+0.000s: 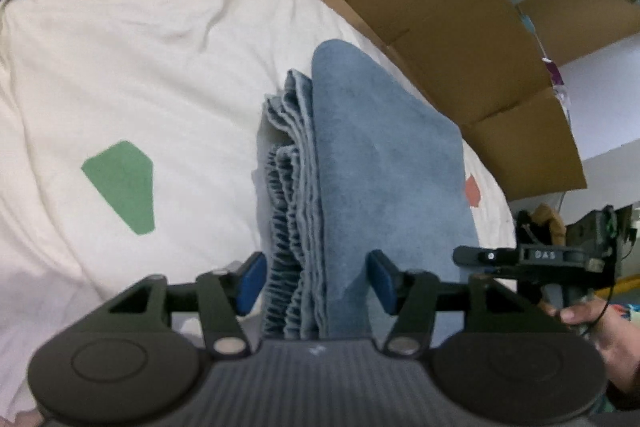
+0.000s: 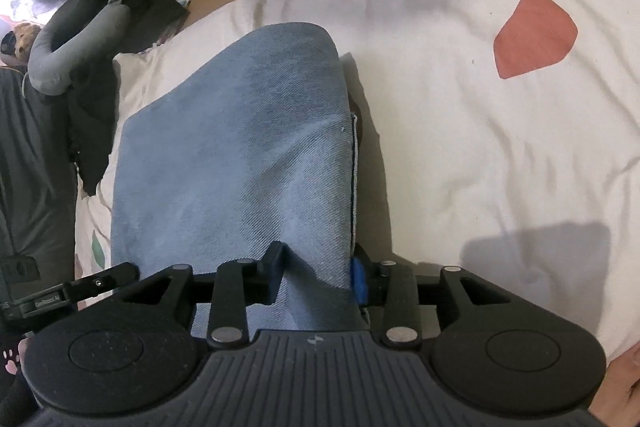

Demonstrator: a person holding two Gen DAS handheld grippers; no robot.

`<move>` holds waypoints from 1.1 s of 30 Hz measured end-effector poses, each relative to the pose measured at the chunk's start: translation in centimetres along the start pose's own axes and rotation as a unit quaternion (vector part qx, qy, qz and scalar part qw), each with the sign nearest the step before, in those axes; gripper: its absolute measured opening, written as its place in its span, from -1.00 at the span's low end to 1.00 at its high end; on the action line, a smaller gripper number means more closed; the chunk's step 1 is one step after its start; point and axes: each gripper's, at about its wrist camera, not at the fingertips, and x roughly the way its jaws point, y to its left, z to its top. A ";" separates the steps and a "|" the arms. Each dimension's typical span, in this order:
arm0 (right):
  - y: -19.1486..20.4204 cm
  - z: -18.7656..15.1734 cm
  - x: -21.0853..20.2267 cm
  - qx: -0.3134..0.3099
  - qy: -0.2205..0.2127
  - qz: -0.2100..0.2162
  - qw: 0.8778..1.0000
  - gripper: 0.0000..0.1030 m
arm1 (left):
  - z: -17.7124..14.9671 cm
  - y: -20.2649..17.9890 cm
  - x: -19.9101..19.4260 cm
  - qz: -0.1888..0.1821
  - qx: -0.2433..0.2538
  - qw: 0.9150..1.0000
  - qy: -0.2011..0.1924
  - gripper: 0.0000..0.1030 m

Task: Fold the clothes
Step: 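Close both grippers on the edge of the folded jeans stack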

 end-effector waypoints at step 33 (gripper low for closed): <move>-1.3 0.3 1.2 -0.032 0.009 0.067 0.997 -0.44 | 2.3 0.6 4.1 -0.060 -0.010 0.997 0.048 0.06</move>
